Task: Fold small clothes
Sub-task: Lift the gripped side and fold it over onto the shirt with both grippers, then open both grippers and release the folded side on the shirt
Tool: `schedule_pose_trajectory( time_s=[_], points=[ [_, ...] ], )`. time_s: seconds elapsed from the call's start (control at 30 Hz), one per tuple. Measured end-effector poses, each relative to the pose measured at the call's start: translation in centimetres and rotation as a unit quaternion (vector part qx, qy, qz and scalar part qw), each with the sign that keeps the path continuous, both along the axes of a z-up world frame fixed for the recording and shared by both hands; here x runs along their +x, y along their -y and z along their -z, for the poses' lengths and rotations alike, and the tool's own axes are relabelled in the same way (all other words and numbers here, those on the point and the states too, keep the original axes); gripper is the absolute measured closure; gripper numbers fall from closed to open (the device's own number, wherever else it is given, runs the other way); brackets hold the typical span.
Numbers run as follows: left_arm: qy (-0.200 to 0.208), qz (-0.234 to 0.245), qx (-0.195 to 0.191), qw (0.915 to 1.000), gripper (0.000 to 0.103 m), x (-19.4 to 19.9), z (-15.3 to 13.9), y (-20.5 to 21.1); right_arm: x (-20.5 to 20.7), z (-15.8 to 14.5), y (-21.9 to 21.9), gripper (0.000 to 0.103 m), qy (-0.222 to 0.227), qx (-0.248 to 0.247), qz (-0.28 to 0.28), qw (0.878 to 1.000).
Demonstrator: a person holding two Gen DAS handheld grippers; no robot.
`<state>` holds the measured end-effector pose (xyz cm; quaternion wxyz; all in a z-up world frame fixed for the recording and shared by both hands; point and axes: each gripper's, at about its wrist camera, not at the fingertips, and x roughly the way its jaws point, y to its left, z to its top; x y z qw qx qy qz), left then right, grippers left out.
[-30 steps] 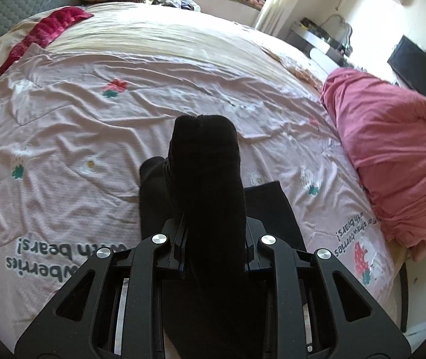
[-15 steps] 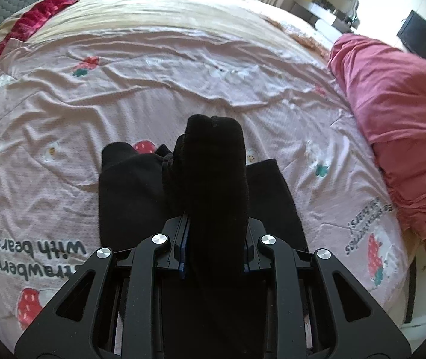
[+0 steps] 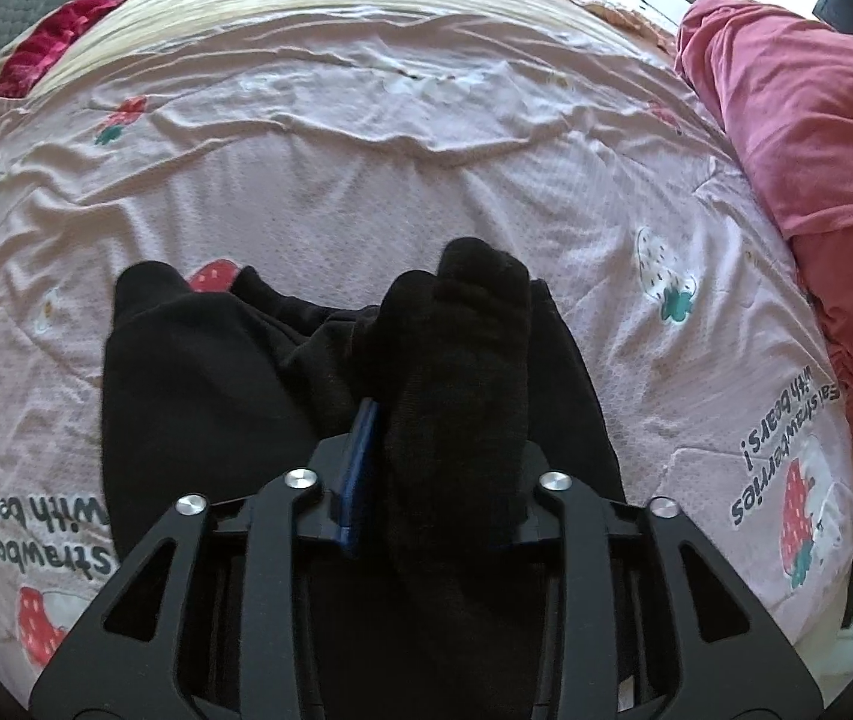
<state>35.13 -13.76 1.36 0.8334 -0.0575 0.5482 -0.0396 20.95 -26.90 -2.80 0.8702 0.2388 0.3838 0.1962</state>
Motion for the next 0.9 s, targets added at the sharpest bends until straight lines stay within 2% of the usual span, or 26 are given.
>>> schedule_pose_trajectory(
  time_s=[0.03, 0.1, 0.13, 0.17, 0.2, 0.23, 0.37, 0.47, 0.53, 0.57, 0.63, 0.73, 0.87, 0.9],
  points=[
    [-0.003, -0.001, 0.002, 1.0, 0.063, 0.1, 0.2, 0.2, 0.1, 0.1, 0.2, 0.089, -0.004, 0.005, 0.001, 1.0],
    [-0.008, 0.001, -0.005, 1.0, 0.06, 0.4, 0.6, 0.4, 0.1, 0.4, 0.6, 0.086, -0.013, 0.015, 0.001, 1.0],
    [-0.009, 0.003, -0.009, 0.9999, 0.055, 0.5, 0.7, 0.4, 0.1, 0.5, 0.7, 0.085, -0.016, 0.019, 0.002, 1.0],
    [-0.009, 0.006, -0.023, 0.9997, 0.049, 0.5, 0.8, 0.5, 0.2, 0.6, 0.9, 0.084, -0.019, 0.024, 0.001, 1.0],
    [-0.007, 0.01, -0.04, 0.9991, 0.038, 0.5, 0.7, 0.5, 0.2, 0.7, 1.0, 0.084, -0.023, 0.029, 0.0, 0.999],
    [-0.001, 0.014, -0.069, 0.9975, 0.033, 0.3, 0.5, 0.3, 0.2, 0.7, 1.1, 0.082, -0.027, 0.031, -0.002, 0.999],
    [0.021, 0.004, -0.137, 0.9903, 0.031, -0.6, -0.5, -0.8, 0.0, 0.6, 1.8, 0.078, -0.03, 0.033, -0.01, 0.999],
    [0.047, -0.002, -0.157, 0.9864, 0.03, -2.0, -1.9, -2.4, -0.1, -0.4, 2.3, 0.066, -0.036, 0.025, -0.02, 0.999],
    [0.07, -0.003, -0.145, 0.9869, 0.029, -3.3, -3.0, -3.7, -0.2, -1.5, 3.0, 0.052, -0.042, 0.02, -0.029, 0.999],
    [0.08, -0.004, -0.136, 0.9875, 0.029, -3.7, -3.4, -4.3, 0.0, -2.0, 3.4, 0.051, -0.044, 0.021, -0.03, 0.998],
    [0.099, -0.009, -0.122, 0.9875, 0.028, -4.9, -4.1, -5.8, 0.4, -3.1, 4.3, 0.04, -0.05, 0.022, -0.032, 0.998],
    [0.122, -0.026, -0.098, 0.9874, 0.028, -7.0, -4.4, -8.2, 1.6, -5.2, 5.6, 0.04, -0.037, -0.004, -0.035, 0.999],
    [0.132, -0.034, -0.048, 0.9895, 0.028, -9.0, -3.3, -9.6, 4.2, -7.2, 5.2, 0.04, -0.014, -0.043, -0.05, 0.998],
    [0.132, -0.035, -0.035, 0.99, 0.028, -9.4, -3.0, -9.7, 5.0, -7.5, 4.8, 0.045, -0.008, -0.048, -0.06, 0.997]
  ],
)
